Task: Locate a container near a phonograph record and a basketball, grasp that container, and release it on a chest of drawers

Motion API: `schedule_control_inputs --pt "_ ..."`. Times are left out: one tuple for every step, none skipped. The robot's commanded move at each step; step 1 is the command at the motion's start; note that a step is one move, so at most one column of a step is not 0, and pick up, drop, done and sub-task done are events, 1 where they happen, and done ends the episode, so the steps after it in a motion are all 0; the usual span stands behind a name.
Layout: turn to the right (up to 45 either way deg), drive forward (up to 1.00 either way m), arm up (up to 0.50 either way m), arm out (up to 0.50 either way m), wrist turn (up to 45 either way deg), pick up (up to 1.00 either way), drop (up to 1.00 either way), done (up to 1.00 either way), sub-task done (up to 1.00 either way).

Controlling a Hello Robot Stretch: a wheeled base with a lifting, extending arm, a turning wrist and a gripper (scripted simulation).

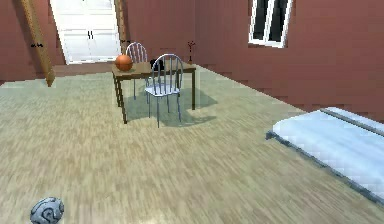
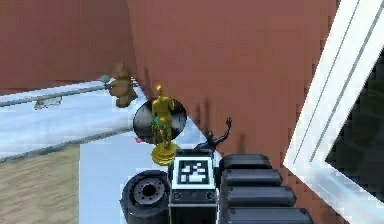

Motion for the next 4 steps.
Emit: schedule_control_inputs --pt "-24.0 0.0 0.0 0.0 0.0 0.0 0.0 0.0 0.0" --pt "0.0 0.0 0.0 0.4 0.0 0.0 0.0 0.0 0.0" --pt "0.0 0.0 0.0 0.0 45.0 0.0 0.0 0.0 0.0" --pt "0.0 0.0 0.0 0.0 45.0 0.0 0.0 0.0 0.0"
